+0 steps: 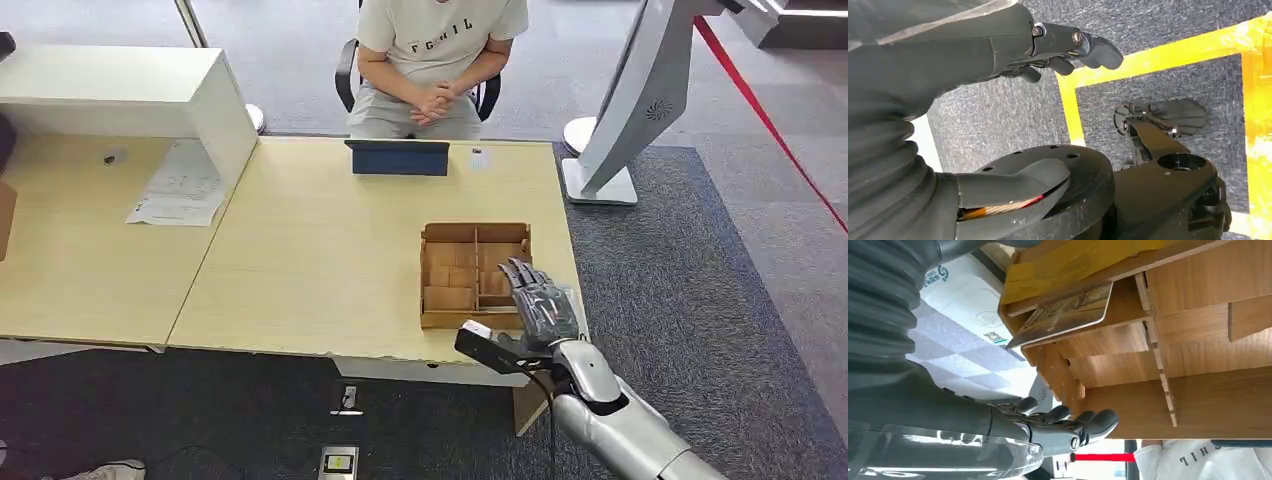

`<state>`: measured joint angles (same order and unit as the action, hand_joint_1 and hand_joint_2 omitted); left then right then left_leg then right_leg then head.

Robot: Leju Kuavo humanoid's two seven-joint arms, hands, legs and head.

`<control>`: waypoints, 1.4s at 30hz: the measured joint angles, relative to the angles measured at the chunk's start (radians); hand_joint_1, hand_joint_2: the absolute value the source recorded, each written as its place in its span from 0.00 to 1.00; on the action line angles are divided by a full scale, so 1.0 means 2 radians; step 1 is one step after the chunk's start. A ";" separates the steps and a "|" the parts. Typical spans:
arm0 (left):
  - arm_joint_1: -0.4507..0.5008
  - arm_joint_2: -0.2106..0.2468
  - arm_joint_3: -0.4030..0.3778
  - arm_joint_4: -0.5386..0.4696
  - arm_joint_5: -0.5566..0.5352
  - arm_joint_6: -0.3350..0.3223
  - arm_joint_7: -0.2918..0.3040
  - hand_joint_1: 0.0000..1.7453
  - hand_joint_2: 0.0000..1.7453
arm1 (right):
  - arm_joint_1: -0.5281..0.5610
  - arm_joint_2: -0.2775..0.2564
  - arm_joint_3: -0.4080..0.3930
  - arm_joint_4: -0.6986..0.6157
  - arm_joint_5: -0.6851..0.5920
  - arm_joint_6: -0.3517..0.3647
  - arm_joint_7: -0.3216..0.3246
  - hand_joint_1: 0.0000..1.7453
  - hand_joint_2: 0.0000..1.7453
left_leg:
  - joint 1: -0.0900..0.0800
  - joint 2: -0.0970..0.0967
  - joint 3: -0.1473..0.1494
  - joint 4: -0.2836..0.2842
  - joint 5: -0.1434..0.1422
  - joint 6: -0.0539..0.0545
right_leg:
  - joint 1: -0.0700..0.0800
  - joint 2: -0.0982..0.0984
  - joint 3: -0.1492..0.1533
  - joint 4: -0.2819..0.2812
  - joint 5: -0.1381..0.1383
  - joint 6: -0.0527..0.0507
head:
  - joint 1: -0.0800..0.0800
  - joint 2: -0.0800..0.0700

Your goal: Pass the card to the sensor for recognition and then transmit it.

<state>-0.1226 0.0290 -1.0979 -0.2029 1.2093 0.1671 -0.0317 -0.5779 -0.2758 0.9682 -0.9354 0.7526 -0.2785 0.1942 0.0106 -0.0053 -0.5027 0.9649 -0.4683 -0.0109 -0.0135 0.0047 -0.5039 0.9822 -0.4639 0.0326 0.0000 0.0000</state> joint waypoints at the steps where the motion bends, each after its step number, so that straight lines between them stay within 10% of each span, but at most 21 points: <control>1: 0.000 0.000 0.000 0.000 0.001 0.000 0.000 0.00 1.00 | 0.000 0.000 0.000 0.000 -0.001 0.000 -0.001 0.00 1.00 | 0.000 0.000 0.000 0.000 0.000 0.000 | 0.000 0.000 0.000 0.000 0.000 0.000 | 0.000 0.000; 6: 0.000 0.001 0.000 0.000 0.002 0.000 0.001 0.00 1.00 | 0.000 0.000 0.000 0.000 -0.001 0.000 -0.004 0.13 1.00 | 0.000 0.000 0.000 0.000 0.000 0.000 | 0.000 0.000 0.000 0.000 0.000 0.000 | 0.000 0.000; 7: 0.000 0.001 0.000 0.000 0.002 0.000 0.001 0.00 1.00 | 0.000 0.000 0.000 0.000 -0.001 0.000 -0.004 0.99 1.00 | 0.000 0.000 0.000 0.000 0.000 0.000 | 0.000 0.000 0.000 0.000 0.000 0.000 | 0.000 0.000; 42: 0.000 0.001 -0.002 0.000 0.008 -0.002 0.000 0.00 1.00 | -0.002 -0.001 0.009 0.002 0.001 -0.014 -0.020 1.00 1.00 | 0.000 0.000 0.000 0.000 0.000 0.000 | 0.000 0.000 0.000 0.000 0.000 0.000 | 0.000 0.000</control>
<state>-0.1225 0.0305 -1.1009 -0.2029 1.2245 0.1629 -0.0317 -0.5823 -0.2777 0.9857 -0.9323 0.7542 -0.3070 0.1545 0.0106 -0.0053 -0.5027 0.9649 -0.4683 -0.0109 -0.0135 0.0047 -0.5041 0.9823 -0.4639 0.0326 0.0000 0.0000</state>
